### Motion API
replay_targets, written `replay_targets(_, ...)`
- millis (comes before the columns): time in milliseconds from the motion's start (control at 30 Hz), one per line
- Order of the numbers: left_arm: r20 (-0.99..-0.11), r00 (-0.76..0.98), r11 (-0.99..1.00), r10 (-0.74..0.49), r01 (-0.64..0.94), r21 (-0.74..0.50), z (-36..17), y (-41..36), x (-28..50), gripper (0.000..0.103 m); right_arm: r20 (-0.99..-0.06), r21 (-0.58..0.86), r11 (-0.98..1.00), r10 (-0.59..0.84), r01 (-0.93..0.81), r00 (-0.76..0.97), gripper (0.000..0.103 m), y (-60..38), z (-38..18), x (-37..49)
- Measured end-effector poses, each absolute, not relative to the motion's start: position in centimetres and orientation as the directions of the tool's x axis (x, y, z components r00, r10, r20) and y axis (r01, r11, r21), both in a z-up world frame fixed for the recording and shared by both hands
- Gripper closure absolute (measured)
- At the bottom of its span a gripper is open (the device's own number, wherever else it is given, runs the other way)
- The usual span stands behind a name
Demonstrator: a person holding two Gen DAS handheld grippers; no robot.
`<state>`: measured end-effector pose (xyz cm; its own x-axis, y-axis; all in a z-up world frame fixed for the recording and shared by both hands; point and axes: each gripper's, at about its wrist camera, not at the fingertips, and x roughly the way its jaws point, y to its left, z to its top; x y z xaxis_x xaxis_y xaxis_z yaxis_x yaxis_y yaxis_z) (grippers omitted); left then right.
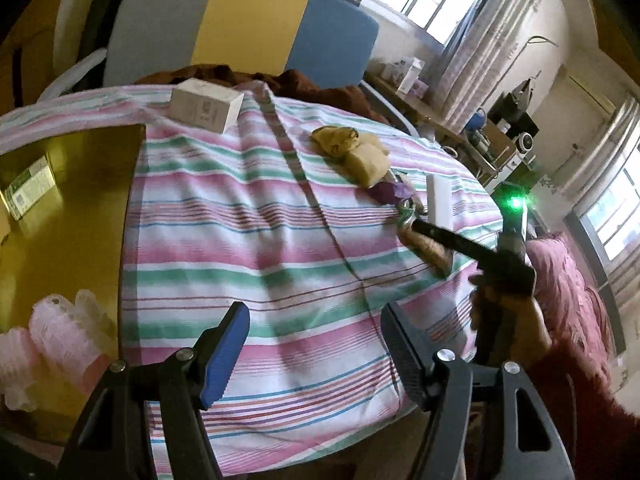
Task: Organize objects
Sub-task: 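Grasp the cracker packet with the left tool while the right tool grasps the white eraser sponge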
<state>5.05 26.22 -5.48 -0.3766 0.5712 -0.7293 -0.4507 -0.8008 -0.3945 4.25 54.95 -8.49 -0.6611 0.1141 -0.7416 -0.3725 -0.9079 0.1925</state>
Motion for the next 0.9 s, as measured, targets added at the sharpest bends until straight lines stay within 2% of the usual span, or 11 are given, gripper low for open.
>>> replay_targets(300,-0.733,-0.372,-0.800,0.570,-0.456,-0.390,-5.7,26.4,5.2,0.034,-0.679,0.368,-0.908,-0.116,-0.200,-0.725,0.030,48.0,-8.7,6.2)
replay_targets(367,-0.735,-0.371,-0.802,0.568,-0.451,-0.392,-5.8,26.2,5.2,0.034,-0.649,0.361,-0.907,-0.080,-0.214,-0.756,0.030,48.1,-8.0,6.9)
replay_targets(467,-0.740,-0.364,-0.804,0.565,-0.445,-0.395,-6.1,26.2,5.1,0.034,-0.613,0.300,-0.899,0.074,-0.319,-0.786,0.028,50.4,-6.5,7.5)
replay_targets(500,-0.741,-0.358,-0.801,0.569,-0.446,-0.399,-6.2,26.3,5.1,0.034,-0.612,0.271,-0.886,0.144,-0.377,-0.778,0.025,51.9,-6.1,7.7)
replay_targets(633,-0.748,-0.344,-0.796,0.567,-0.460,-0.392,-6.5,27.0,5.3,0.034,-0.640,0.249,-0.830,0.246,-0.499,-0.728,0.024,57.2,-5.9,6.7)
replay_targets(767,-0.754,-0.339,-0.791,0.563,-0.484,-0.373,-6.4,27.8,5.4,0.034,-0.698,0.276,-0.781,0.238,-0.561,-0.676,0.024,61.7,-6.8,4.7)
replay_targets(900,-0.762,-0.332,-0.790,0.556,-0.496,-0.360,-6.5,28.6,5.4,0.034,-0.749,0.330,-0.763,0.147,-0.556,-0.646,0.025,63.9,-8.9,2.9)
